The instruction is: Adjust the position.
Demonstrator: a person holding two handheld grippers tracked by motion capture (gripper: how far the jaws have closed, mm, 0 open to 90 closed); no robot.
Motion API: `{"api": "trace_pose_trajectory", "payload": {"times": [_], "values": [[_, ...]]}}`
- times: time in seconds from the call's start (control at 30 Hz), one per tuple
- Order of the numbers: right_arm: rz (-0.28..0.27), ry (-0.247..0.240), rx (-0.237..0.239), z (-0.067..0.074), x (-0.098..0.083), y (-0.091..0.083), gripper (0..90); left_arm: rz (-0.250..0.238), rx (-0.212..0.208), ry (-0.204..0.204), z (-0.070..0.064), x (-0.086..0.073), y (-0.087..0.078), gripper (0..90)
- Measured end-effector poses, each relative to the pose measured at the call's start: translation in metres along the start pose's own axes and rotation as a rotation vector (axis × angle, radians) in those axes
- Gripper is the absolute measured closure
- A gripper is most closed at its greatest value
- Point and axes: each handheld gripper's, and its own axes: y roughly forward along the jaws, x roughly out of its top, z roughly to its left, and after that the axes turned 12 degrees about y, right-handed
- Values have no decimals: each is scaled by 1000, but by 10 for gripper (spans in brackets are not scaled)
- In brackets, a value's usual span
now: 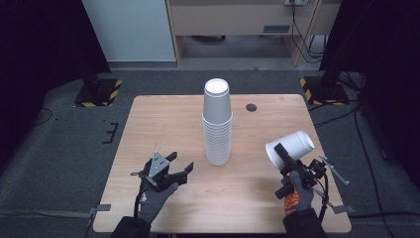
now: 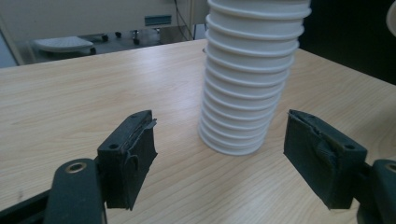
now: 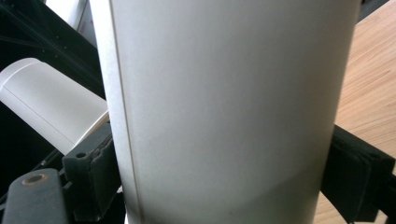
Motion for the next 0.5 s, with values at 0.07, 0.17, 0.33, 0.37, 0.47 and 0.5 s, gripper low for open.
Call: {"api": "trace_pose_trajectory", "payload": {"times": [0.07,0.17,0.33,0.37,0.47,0.5], "values": [[-2,5,2,0,0,-1,127,-12,-12,9,-5,3,1,241],[2,24,11,-1,-1,-1,127,-27,-20,19,-10,6,3,241],[3,24,10,-2,0,-2,127,-68,-25,42,-18,13,3,227],[5,25,10,-1,1,-3,127,-73,-33,43,-20,14,4,227],[4,28,11,-2,1,-3,127,-79,-58,43,-26,16,6,228],[7,30,9,-2,1,-3,127,-81,-67,46,-28,17,7,229]]}}
